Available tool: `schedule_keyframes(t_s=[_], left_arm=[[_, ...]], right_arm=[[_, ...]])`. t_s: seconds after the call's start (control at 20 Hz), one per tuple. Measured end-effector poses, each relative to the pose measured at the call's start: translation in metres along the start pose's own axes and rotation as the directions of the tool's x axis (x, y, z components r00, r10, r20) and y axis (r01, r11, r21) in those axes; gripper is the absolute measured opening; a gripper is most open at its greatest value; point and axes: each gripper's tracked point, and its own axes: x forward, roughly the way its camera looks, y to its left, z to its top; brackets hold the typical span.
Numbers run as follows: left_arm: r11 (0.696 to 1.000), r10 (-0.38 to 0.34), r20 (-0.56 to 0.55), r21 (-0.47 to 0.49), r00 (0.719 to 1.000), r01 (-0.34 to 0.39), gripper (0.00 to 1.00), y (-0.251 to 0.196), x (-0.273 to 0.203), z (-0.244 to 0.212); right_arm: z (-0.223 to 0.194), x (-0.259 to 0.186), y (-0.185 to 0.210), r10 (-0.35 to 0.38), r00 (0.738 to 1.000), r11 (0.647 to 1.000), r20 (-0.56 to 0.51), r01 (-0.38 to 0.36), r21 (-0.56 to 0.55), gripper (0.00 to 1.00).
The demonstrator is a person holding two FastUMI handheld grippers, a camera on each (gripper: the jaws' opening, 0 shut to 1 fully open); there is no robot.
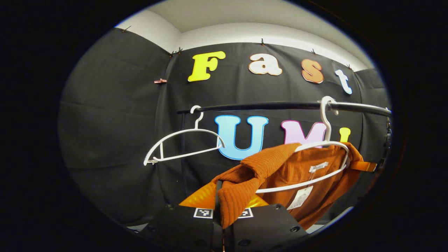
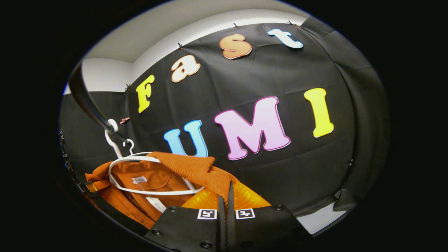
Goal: Grasp the clothes on the hanger with both hands and then place them into the laundry hamper below.
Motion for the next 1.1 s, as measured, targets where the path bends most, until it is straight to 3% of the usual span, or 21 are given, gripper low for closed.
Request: schedule_keyframes(t_s=[0.1,0.15,0.45,0.85,1.1], left_arm=[[1.0,0.011,0.031,0.028,0.999,-0.012,0.08,0.005,0.001,0.014],[0.999,0.011,0.046,0.05,0.999,-0.013,0.09,0.007,0.002,0.021],[0.994,0.003,0.021,0.113,1.0,-0.005,0.08,0.025,0.021,0.028],[0.997,0.045,-0.134,0.061,0.99,-0.037,0.08,0.052,0.028,-0.052],[0.998,0.053,-0.19,0.054,0.98,-0.043,0.08,0.06,0.009,-0.09]], right_arm=[[0.011,0.007,-0.007,-0.018,1.0,1.0,0.02,0.018,-0.015,0.1],[0.013,0.011,-0.008,-0.023,0.999,0.999,0.024,0.024,-0.031,0.05],[-0.012,0.039,-0.024,-0.058,0.998,0.997,-0.027,0.057,-0.053,0.05],[-0.091,0.03,-0.022,-0.035,0.986,0.999,-0.165,0.038,0.016,0.05],[-0.121,0.004,0.001,0.033,0.977,0.995,-0.211,-0.013,0.094,0.05]])
